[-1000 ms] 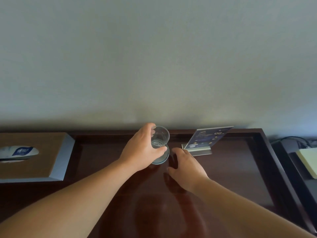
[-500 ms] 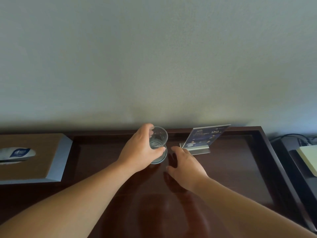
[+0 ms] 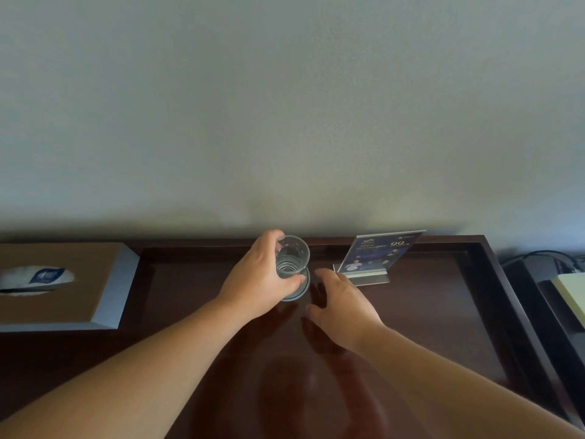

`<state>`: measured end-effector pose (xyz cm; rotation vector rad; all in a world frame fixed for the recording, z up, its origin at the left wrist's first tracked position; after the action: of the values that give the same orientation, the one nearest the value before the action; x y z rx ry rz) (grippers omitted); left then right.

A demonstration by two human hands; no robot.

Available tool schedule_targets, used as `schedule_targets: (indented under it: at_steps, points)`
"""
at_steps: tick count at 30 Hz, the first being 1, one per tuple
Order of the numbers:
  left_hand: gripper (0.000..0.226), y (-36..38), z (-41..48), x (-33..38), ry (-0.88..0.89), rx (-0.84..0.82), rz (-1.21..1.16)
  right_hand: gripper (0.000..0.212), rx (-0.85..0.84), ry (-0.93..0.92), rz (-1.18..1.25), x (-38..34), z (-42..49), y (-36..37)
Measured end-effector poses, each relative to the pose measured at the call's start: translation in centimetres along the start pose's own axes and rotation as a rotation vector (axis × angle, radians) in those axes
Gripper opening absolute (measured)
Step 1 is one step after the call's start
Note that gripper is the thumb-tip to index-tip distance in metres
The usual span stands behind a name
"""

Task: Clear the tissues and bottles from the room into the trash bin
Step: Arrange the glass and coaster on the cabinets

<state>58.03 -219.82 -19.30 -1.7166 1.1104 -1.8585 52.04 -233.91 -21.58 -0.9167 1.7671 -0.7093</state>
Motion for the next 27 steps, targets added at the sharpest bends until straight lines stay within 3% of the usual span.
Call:
schedule_targets:
  at_steps: [5,12,22,27]
  points:
    - [0.091,-0.8,-0.7,0.7,-0.004,-0.020,0.001,0.063,0.006,-0.034,0.002,-0.5,-0.5,-0.8]
    - [0.090,-3.3,-2.0,1.7,-0.017,0.015,0.027,0.048,0.045,-0.096,0.037,-2.2,-1.6,-2.9]
    - [0.072,-7.1,-5.6,4.4,0.044,0.063,0.228,0.058,0.129,-0.167,-0.005,-4.2,-4.8,-5.5]
    - [0.058,-9.5,-7.4,7.7,0.185,0.093,0.391,0.057,0.236,-0.168,-0.021,-5.5,-8.3,-7.9]
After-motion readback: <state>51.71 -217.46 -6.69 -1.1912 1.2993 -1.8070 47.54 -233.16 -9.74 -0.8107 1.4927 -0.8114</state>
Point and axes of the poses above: each hand's wrist, its own z-axis towards the middle knuckle, its own y-axis out of the palm, x = y × z, the point moved 7 cm from there along z, towards the middle knuckle
